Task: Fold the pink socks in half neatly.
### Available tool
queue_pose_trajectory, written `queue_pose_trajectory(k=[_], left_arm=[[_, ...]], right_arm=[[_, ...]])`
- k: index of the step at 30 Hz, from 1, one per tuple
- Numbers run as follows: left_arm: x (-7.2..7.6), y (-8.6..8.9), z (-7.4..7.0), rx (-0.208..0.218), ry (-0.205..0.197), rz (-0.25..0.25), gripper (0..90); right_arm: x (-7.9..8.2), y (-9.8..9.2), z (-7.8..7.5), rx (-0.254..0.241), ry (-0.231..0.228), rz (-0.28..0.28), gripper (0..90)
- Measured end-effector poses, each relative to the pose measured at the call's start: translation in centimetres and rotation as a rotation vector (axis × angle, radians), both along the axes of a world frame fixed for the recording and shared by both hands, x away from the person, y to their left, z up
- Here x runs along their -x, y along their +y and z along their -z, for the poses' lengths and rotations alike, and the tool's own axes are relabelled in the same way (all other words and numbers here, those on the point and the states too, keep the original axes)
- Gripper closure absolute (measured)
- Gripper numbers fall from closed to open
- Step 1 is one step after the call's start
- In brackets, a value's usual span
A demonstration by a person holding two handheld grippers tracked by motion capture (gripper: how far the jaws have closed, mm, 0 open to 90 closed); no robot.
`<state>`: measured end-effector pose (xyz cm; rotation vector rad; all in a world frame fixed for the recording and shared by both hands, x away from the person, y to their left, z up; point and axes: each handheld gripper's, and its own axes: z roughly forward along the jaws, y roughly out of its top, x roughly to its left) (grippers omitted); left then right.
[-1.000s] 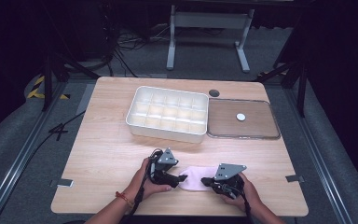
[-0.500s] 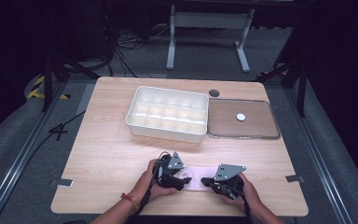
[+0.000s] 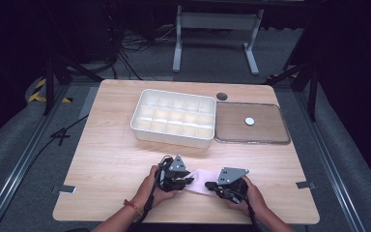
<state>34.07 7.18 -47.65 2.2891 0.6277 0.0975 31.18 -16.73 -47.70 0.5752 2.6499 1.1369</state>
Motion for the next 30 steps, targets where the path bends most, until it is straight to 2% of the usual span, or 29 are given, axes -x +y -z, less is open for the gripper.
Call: queue_pose_trajectory(k=[3, 8, 11, 17, 20, 26, 30], left_arm=[[-0.2, 0.4, 0.2, 0.041, 0.035, -0.021, 76.2], [-0.1, 0.5, -0.1, 0.085, 0.026, -0.031, 77.1], [0.0, 0.5, -0.3, 0.084, 0.015, -0.01, 77.3], [0.3, 0.8, -1.1, 0.107, -0.015, -0.001, 77.5], [0.3, 0.9, -1.3, 0.117, -0.021, 0.007, 77.5], [0.3, 0.9, -1.4, 0.105, -0.033, 0.002, 77.5], [0.3, 0.9, -1.3, 0.101, -0.024, -0.008, 75.6]], right_arm=[[-0.3, 0.0, 0.0, -0.002, 0.005, -0.001, 89.6], [-0.4, 0.0, 0.0, -0.004, 0.012, -0.004, 89.6], [-0.6, 0.1, -0.1, 0.002, 0.017, -0.013, 89.7], [-1.1, 0.8, -0.3, 0.029, 0.009, -0.021, 89.7], [-1.4, 1.0, -0.3, 0.022, 0.015, -0.022, 89.6], [-1.7, 1.4, -0.3, 0.023, 0.02, -0.03, 89.7], [-1.8, 1.7, -0.4, 0.044, 0.009, -0.035, 89.4]])
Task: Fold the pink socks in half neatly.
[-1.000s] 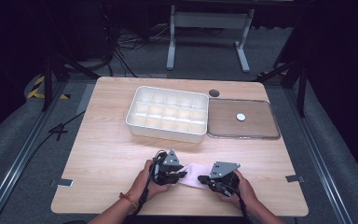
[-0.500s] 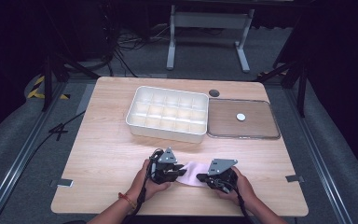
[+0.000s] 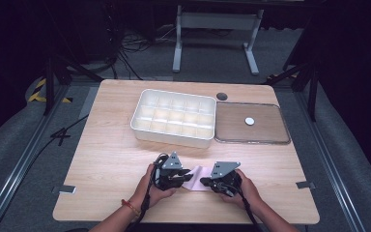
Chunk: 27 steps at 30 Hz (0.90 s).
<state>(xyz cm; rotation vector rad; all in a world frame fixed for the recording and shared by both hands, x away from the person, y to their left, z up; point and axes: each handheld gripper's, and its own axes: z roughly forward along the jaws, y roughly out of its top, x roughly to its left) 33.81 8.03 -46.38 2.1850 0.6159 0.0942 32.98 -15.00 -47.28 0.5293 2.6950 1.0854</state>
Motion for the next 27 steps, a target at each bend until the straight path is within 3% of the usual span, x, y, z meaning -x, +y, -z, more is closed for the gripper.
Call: queue_pose_trajectory(k=[5, 7, 11, 16, 20, 27], left_arm=[[0.0, 0.0, 0.0, -0.023, -0.013, -0.002, 76.6], [0.0, 0.0, -0.1, -0.022, -0.019, 0.0, 77.0], [0.1, 0.1, -0.1, -0.032, -0.023, 0.002, 77.3], [0.1, 0.0, -0.2, -0.027, -0.028, 0.003, 77.4], [0.0, -0.3, -0.4, -0.029, -0.032, 0.012, 77.4], [-0.3, -0.9, -0.9, -0.035, -0.045, 0.026, 77.2]], right_arm=[[0.0, -0.2, -0.5, -0.021, -0.014, 0.006, 88.5], [0.0, -1.1, -1.2, -0.057, -0.025, 0.032, 88.4], [-0.1, -2.5, -1.7, -0.065, -0.028, 0.079, 87.9], [-0.4, -3.7, -1.3, -0.048, -0.019, 0.124, 87.8], [-0.7, -3.4, -0.3, 0.004, -0.005, 0.122, 88.7], [-0.7, -3.2, 0.0, -0.002, -0.008, 0.125, 89.2]])
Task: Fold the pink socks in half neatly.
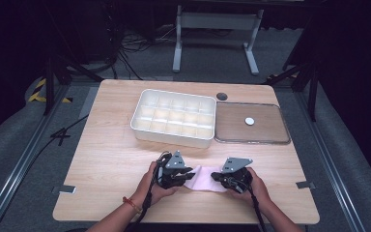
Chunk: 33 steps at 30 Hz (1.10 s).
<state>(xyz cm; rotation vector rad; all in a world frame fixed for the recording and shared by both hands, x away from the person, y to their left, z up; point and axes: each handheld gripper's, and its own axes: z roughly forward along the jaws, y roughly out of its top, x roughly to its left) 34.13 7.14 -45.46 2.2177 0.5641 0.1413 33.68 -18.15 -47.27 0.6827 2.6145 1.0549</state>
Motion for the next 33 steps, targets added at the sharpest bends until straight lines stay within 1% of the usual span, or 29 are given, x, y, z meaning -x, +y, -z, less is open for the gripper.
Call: queue_pose_trajectory(k=[1, 3, 6, 8, 11, 12, 13, 14, 15, 16, 18, 19, 21, 22, 24, 26, 27, 30, 32, 33], left_arm=[[0.0, -0.2, 0.0, 0.005, -0.003, -0.002, 77.2], [0.0, -0.5, -0.1, -0.01, -0.009, 0.003, 77.2], [-0.2, -0.8, -0.1, -0.006, -0.008, -0.009, 76.9], [-0.2, -0.8, -0.2, -0.012, -0.01, -0.009, 76.8], [-0.1, -0.7, -0.4, -0.01, -0.015, -0.019, 76.9], [-0.1, -0.6, -0.5, -0.022, -0.022, -0.014, 76.8], [-0.1, -0.6, -0.5, -0.012, -0.018, -0.021, 76.7], [-0.1, -0.6, -0.5, -0.015, -0.021, -0.02, 76.7], [-0.1, -0.6, -0.5, -0.015, -0.021, -0.02, 76.7], [-0.1, -0.6, -0.6, -0.024, -0.026, -0.012, 76.7], [-0.1, -0.8, -0.6, -0.024, -0.032, -0.017, 76.5], [-0.1, -0.8, -0.6, -0.025, -0.034, -0.013, 76.5], [-0.1, -0.9, -0.7, -0.03, -0.035, -0.01, 76.5], [-0.1, -1.0, -0.7, -0.023, -0.029, -0.014, 76.6], [-0.2, -1.3, -0.7, -0.036, -0.034, -0.001, 76.5], [-0.1, -1.7, -0.7, -0.027, -0.03, 0.001, 76.5], [-0.2, -1.8, -0.7, -0.033, -0.034, 0.009, 76.5], [-0.1, -2.2, -0.6, -0.035, -0.025, 0.01, 76.4], [-0.2, -2.5, -0.6, -0.042, -0.037, 0.021, 76.4], [-0.2, -2.6, -0.5, -0.033, -0.029, 0.017, 76.5]], right_arm=[[0.0, 0.0, 0.0, -0.001, -0.001, -0.001, 89.2], [-0.1, 0.1, 0.0, -0.003, -0.007, -0.002, 89.1], [-0.1, 0.2, 0.1, -0.003, -0.012, -0.004, 88.9], [0.0, 0.2, 0.0, -0.006, -0.016, -0.005, 86.3], [0.1, -0.5, -0.9, -0.032, -0.038, 0.006, 85.0], [0.2, -0.8, -1.2, -0.038, -0.047, 0.017, 83.4], [0.2, -1.2, -1.4, -0.04, -0.059, 0.026, 82.3], [0.1, -1.6, -1.5, -0.039, -0.065, 0.042, 81.2], [0.1, -1.6, -1.5, -0.039, -0.065, 0.042, 81.2], [0.0, -2.1, -1.5, -0.038, -0.061, 0.061, 79.5], [-0.3, -2.9, -1.3, -0.035, -0.047, 0.102, 73.6], [-0.4, -3.2, -1.2, -0.033, -0.036, 0.121, 72.9], [-0.7, -3.7, -0.9, -0.034, -0.017, 0.145, 69.8], [-0.8, -3.7, -0.7, -0.036, 0.005, 0.15, 68.6], [-0.9, -3.7, -0.5, -0.03, 0.024, 0.146, 67.4], [-0.9, -3.5, -0.4, -0.027, 0.028, 0.138, 68.6], [-1.0, -3.4, -0.3, -0.023, 0.024, 0.13, 68.9], [-0.9, -3.0, -0.1, -0.022, 0.023, 0.117, 70.0], [-1.0, -2.8, -0.1, -0.014, 0.02, 0.111, 70.0], [-1.0, -2.8, -0.1, -0.015, 0.019, 0.109, 70.1]])
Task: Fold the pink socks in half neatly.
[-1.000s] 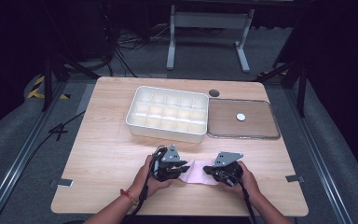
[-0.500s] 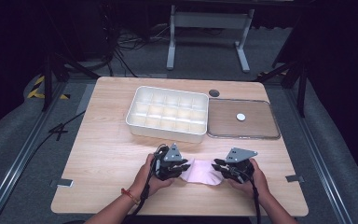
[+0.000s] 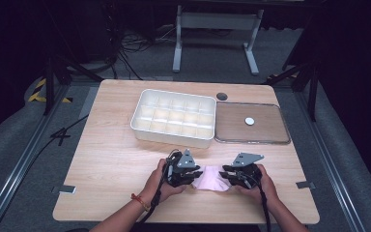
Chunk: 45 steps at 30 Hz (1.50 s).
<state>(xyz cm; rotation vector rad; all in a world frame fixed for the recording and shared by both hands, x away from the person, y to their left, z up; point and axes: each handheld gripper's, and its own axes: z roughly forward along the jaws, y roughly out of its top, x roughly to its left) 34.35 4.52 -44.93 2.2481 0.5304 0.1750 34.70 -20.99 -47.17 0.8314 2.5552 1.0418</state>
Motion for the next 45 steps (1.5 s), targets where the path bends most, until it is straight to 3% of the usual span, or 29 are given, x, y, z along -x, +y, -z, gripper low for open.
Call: queue_pose_trajectory(k=[9, 15, 22, 26, 33, 39, 40, 42, 45], left_arm=[[-0.3, -1.1, 0.0, -0.018, -0.007, 0.022, 81.0], [-0.6, -1.8, -0.3, -0.001, -0.004, 0.005, 80.8], [-0.8, -3.0, -0.3, -0.035, -0.015, 0.025, 80.7], [-0.7, -3.4, -0.1, -0.021, -0.011, 0.023, 80.6], [-0.5, -4.3, 0.2, -0.034, -0.011, 0.038, 78.4], [-0.6, -3.7, -0.6, 0.034, -0.012, 0.024, 69.8], [-0.5, -3.2, -1.0, 0.073, -0.006, 0.023, 69.6], [-0.6, -2.7, -1.5, 0.091, -0.017, 0.025, 68.8], [-0.7, -2.1, -2.1, 0.079, -0.029, 0.011, 68.5]], right_arm=[[-0.1, 0.1, 0.1, -0.006, 0.003, -0.004, 70.6], [-0.1, 0.1, 0.0, -0.003, 0.001, -0.005, 70.7], [-0.1, 0.1, 0.0, -0.003, -0.002, -0.006, 69.9], [-0.1, 0.1, 0.1, -0.012, 0.008, -0.009, 72.5], [-0.1, 0.0, 0.1, -0.014, 0.009, -0.01, 72.1], [-0.1, 0.0, 0.1, -0.016, 0.012, -0.011, 72.7], [-0.1, 0.0, 0.1, -0.016, 0.013, -0.011, 72.7], [-0.2, -0.1, 0.1, -0.02, 0.018, -0.008, 72.7], [-0.2, -0.1, 0.1, -0.024, 0.024, -0.009, 72.8]])
